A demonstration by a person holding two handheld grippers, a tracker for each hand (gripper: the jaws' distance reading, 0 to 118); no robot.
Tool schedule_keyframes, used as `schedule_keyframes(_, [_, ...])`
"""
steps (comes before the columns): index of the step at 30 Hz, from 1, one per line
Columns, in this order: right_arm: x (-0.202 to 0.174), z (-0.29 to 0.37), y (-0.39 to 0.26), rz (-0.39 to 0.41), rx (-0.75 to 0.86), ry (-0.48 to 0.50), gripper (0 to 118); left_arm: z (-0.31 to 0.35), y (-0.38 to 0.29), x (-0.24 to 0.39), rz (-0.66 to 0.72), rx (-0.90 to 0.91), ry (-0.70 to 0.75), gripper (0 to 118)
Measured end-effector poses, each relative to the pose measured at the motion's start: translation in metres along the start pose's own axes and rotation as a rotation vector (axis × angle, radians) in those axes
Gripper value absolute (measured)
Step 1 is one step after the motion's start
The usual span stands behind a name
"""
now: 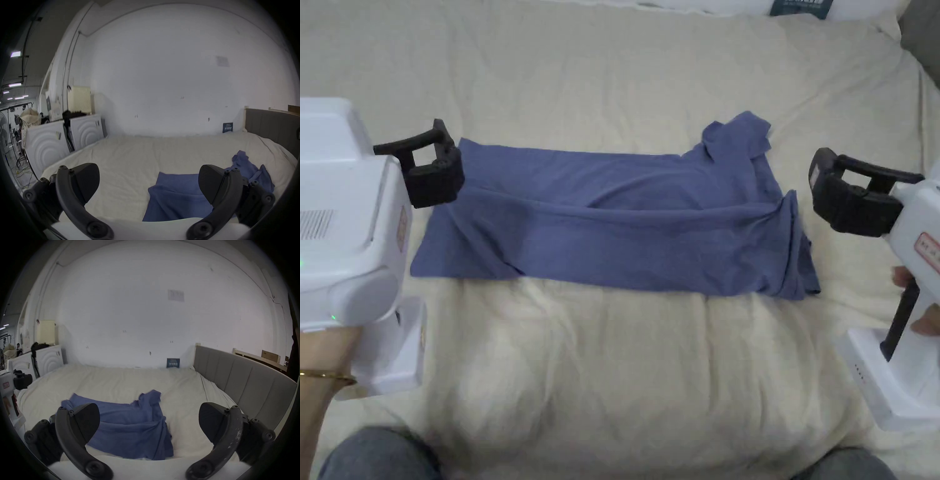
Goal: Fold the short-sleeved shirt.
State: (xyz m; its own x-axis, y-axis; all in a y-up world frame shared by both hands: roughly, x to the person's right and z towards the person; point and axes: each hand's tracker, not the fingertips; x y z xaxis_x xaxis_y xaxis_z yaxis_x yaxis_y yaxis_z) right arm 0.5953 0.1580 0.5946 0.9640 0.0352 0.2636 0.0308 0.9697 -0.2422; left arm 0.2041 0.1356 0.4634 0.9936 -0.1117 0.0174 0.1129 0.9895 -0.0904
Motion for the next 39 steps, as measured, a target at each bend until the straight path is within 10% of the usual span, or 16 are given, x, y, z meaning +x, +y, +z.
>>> schedule_keyframes(3, [-0.012,0.029,-0.002,0.012,0.021,-0.011,116,0.029,0.001,0.001,-0.021,-0.005,-0.020,89])
schedule_keyframes(8, [-0.024,0.058,-0.005,-0.002,0.029,0.010,4,0.056,-0.004,-0.005,-0.017,-0.011,-0.025,13])
schedule_keyframes(12, [-0.025,0.070,-0.008,-0.013,0.026,0.033,2,0.067,-0.003,-0.009,0.019,-0.037,-0.040,0])
schedule_keyframes(23, [-0.024,0.071,-0.019,-0.055,-0.022,0.031,2,0.022,-0.006,-0.009,-0.027,-0.371,-0.153,8])
schedule_keyframes(28, [-0.022,0.057,-0.022,-0.078,-0.077,0.034,2,-0.041,-0.011,-0.012,0.015,-0.613,-0.259,114])
schedule_keyframes(39, [-0.021,0.012,-0.045,-0.100,-0.211,-0.003,2,-0.150,-0.092,-0.018,-0.084,-0.856,-0.101,118])
